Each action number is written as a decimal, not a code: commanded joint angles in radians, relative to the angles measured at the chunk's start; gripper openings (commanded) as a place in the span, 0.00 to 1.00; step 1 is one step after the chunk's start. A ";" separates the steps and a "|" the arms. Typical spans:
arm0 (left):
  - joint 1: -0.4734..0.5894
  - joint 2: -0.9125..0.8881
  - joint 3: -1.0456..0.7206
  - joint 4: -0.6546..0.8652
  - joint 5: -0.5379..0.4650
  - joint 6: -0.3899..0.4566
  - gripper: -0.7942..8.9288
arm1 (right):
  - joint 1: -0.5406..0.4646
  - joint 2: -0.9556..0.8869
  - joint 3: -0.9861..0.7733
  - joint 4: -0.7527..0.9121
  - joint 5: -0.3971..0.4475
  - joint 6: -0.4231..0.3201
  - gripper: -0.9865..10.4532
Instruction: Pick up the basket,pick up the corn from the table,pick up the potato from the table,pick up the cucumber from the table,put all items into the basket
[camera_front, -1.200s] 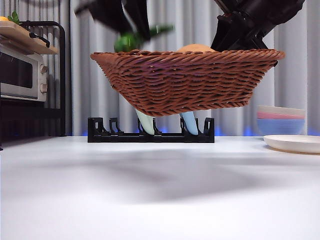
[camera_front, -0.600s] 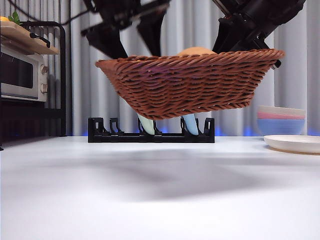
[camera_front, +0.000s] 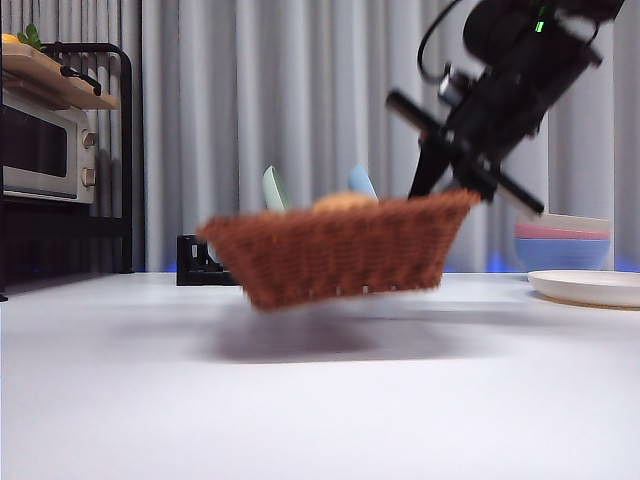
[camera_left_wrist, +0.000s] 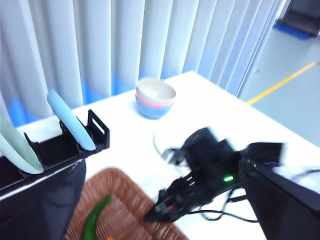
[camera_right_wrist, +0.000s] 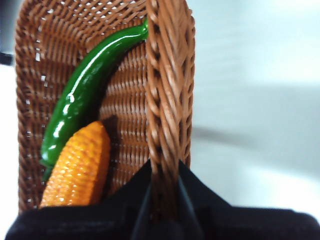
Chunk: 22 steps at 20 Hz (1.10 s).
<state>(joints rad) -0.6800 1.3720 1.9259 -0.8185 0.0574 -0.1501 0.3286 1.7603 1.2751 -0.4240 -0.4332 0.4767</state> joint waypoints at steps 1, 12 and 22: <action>-0.001 -0.036 -0.007 -0.006 -0.001 -0.002 0.76 | 0.015 0.057 0.004 0.004 -0.009 0.047 0.08; -0.001 -0.059 -0.007 -0.066 -0.043 0.058 0.76 | 0.019 0.085 0.005 -0.076 0.056 -0.039 0.61; 0.041 -0.037 -0.009 -0.190 -0.247 0.256 0.07 | -0.021 -0.342 0.005 -0.124 0.259 -0.303 0.30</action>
<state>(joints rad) -0.6434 1.3380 1.9240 -1.0119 -0.1871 0.0864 0.3058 1.4323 1.2812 -0.5503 -0.1791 0.2230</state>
